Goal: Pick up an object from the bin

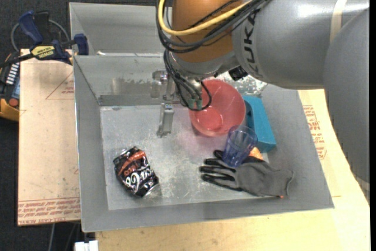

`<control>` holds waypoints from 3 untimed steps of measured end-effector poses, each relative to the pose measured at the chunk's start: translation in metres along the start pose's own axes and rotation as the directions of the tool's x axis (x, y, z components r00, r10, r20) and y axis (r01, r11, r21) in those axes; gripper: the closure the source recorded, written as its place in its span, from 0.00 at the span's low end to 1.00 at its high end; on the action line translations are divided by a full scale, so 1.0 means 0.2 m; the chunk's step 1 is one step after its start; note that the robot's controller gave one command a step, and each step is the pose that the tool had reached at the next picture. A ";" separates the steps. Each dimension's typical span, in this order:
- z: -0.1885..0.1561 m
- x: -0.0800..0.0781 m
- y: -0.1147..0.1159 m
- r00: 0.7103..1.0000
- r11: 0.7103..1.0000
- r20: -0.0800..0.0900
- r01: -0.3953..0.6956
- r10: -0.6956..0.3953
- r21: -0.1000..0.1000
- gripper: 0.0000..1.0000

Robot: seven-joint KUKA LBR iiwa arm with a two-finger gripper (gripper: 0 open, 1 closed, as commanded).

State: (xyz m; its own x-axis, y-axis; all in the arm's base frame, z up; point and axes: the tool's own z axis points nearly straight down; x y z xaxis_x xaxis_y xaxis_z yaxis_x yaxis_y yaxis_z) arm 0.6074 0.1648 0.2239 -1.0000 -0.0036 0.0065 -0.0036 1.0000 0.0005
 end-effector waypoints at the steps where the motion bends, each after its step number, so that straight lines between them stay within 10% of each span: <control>1: -0.03 -0.01 -0.01 1.000 1.000 0.008 -0.004 0.004 -0.001 0.00; 2: 0.37 0.14 0.09 0.982 0.982 0.006 0.189 -0.189 0.000 0.00; 3: 0.33 0.26 0.18 0.795 0.795 0.009 0.607 -0.607 0.003 0.00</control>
Offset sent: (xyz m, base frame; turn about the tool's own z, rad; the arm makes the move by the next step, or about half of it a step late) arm -0.0607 0.0381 -0.1539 -0.3837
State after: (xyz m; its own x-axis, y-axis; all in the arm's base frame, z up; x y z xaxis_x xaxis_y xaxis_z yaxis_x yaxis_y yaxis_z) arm 0.5556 0.2001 0.1582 -0.7926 -0.6098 -0.0043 -0.6098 0.7926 0.0012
